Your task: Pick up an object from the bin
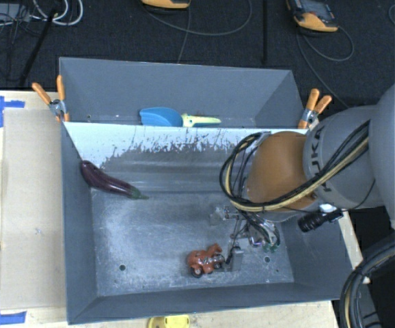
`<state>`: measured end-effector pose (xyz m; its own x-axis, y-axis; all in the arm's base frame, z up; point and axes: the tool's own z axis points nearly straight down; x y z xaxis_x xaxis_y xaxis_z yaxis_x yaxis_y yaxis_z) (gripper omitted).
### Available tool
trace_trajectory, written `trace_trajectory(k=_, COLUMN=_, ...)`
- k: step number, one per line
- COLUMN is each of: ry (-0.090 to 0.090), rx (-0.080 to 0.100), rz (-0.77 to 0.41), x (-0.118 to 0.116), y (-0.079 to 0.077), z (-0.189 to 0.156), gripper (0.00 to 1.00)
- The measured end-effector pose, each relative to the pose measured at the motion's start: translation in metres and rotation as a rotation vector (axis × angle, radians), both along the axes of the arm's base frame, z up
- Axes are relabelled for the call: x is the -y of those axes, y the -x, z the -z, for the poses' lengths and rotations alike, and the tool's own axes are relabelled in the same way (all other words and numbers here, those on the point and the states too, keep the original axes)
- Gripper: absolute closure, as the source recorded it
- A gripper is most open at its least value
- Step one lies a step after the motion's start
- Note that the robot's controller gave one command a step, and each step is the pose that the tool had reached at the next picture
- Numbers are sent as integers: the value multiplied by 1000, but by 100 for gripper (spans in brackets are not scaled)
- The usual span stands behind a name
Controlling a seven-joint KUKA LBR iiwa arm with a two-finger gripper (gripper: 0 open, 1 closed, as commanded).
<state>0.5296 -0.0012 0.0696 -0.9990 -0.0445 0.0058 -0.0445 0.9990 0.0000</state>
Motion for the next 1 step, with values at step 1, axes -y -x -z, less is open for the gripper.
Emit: trace_trajectory(k=1, ry=-1, rx=5, rz=-240, x=-47, y=0, z=0, gripper=100)
